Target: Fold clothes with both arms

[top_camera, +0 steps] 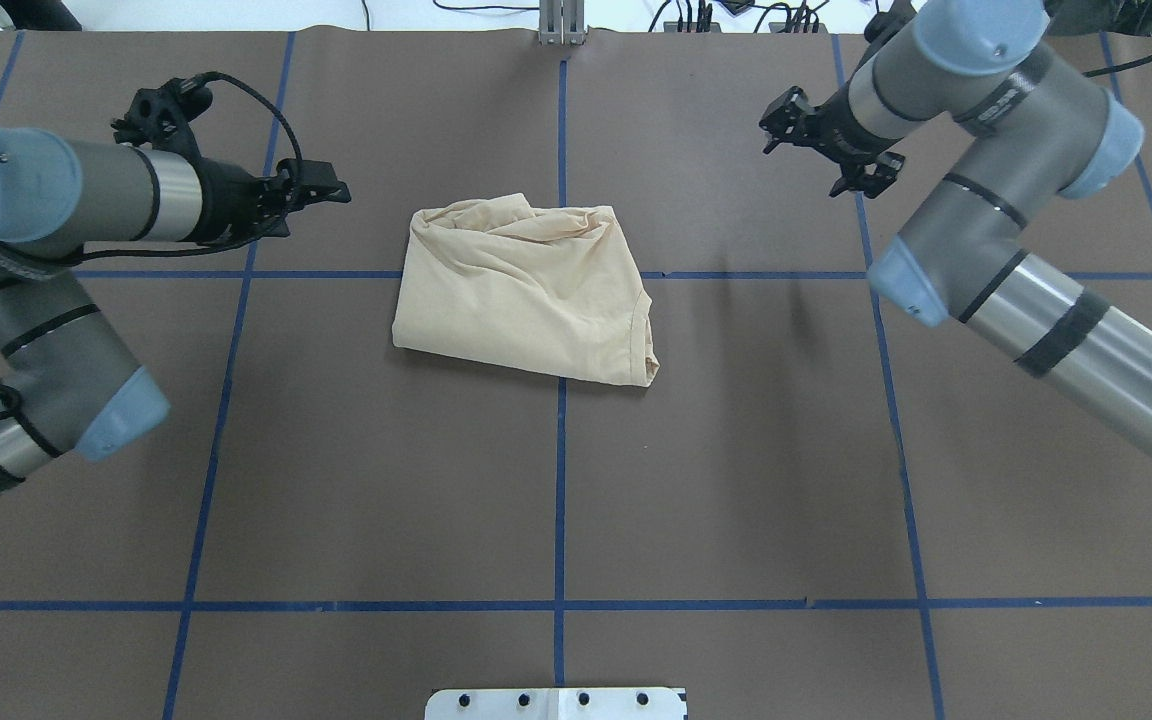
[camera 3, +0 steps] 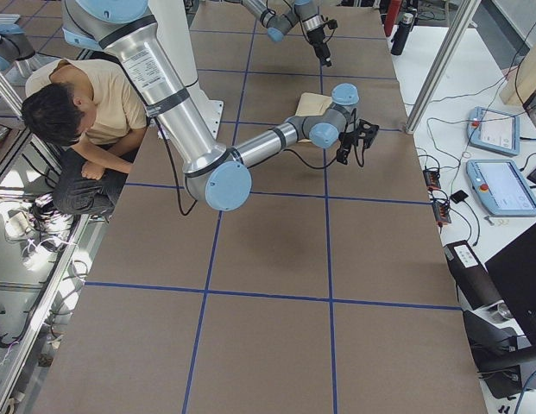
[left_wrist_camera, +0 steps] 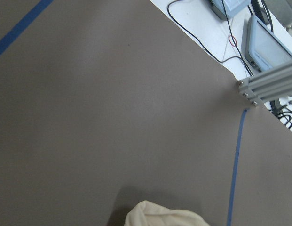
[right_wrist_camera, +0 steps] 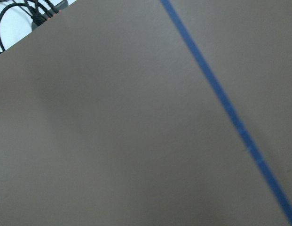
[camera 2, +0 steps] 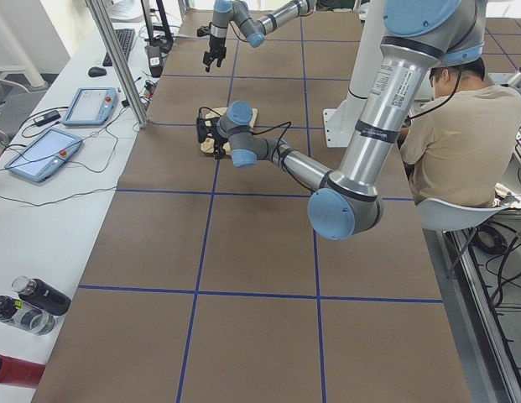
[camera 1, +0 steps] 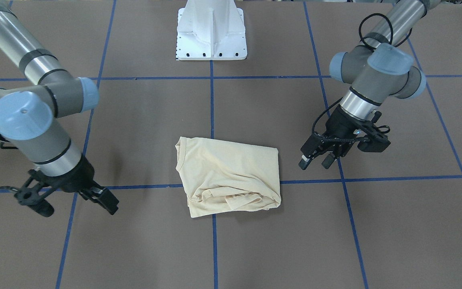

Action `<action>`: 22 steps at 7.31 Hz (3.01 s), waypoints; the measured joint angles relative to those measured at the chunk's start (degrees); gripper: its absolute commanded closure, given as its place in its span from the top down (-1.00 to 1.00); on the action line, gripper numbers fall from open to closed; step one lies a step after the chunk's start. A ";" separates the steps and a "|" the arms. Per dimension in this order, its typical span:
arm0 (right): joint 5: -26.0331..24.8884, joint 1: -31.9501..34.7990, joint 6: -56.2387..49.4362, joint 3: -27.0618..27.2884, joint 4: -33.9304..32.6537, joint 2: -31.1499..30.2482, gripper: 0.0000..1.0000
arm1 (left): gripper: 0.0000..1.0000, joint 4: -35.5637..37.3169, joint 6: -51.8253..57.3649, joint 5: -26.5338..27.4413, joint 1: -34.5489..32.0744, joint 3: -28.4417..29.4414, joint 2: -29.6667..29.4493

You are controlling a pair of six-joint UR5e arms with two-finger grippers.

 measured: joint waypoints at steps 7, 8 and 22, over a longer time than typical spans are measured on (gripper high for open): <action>16.21 29.77 -72.77 1.88 -19.52 -20.06 1.00 | 1.00 24.45 73.85 -21.61 -37.28 -4.69 19.67; 17.09 32.12 -77.41 4.22 -21.81 -23.38 1.00 | 1.00 29.49 77.40 -22.20 -40.18 -6.44 21.12; 12.64 29.26 -80.23 22.59 -38.33 -33.68 1.00 | 1.00 33.84 78.09 -23.62 -41.83 -10.13 24.63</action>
